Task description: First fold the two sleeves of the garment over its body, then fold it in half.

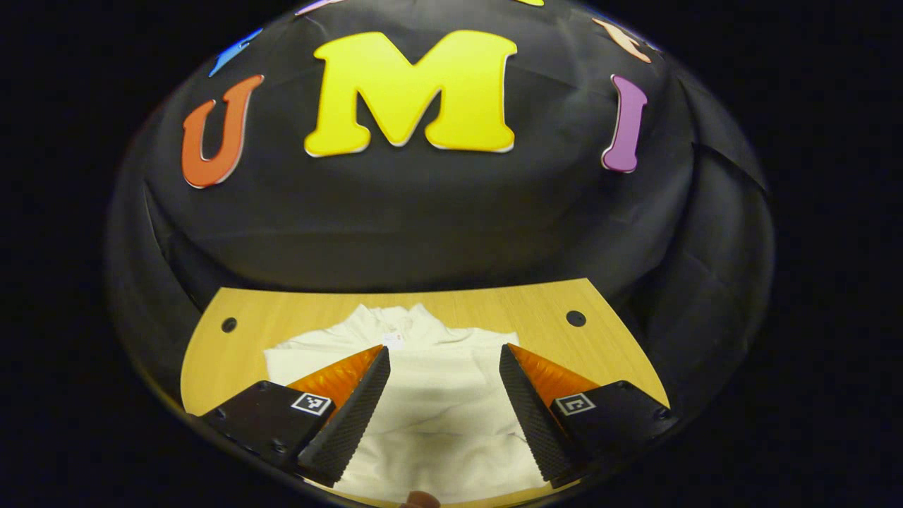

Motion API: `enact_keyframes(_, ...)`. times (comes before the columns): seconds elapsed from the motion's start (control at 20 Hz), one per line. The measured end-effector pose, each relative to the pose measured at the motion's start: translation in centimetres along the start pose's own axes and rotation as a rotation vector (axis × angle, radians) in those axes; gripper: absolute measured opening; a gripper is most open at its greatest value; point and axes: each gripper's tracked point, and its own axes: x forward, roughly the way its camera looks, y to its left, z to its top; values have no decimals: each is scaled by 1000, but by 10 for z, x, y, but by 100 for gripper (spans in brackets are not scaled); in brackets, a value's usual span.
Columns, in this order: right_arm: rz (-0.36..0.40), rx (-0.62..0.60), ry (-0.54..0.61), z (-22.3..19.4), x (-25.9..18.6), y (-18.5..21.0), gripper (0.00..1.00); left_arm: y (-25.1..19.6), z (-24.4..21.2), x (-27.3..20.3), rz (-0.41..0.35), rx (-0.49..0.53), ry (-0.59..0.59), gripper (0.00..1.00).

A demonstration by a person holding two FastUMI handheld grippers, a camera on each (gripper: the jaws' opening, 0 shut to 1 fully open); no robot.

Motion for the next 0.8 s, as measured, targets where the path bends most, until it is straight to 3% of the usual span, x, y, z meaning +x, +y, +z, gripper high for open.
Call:
enact_keyframes(0.15,14,-21,-13,9,6,23,94,57,-14,-53,66,9,-76,99)
enact_keyframes(0.45,45,-50,42,-8,27,64,94,164,-95,-116,196,-13,-48,98)
enact_keyframes(0.65,54,-80,122,-40,44,78,94,202,-140,-138,251,-33,-17,98)
enact_keyframes(0.8,59,-84,262,-89,47,87,95,217,-194,-138,271,-42,104,99)
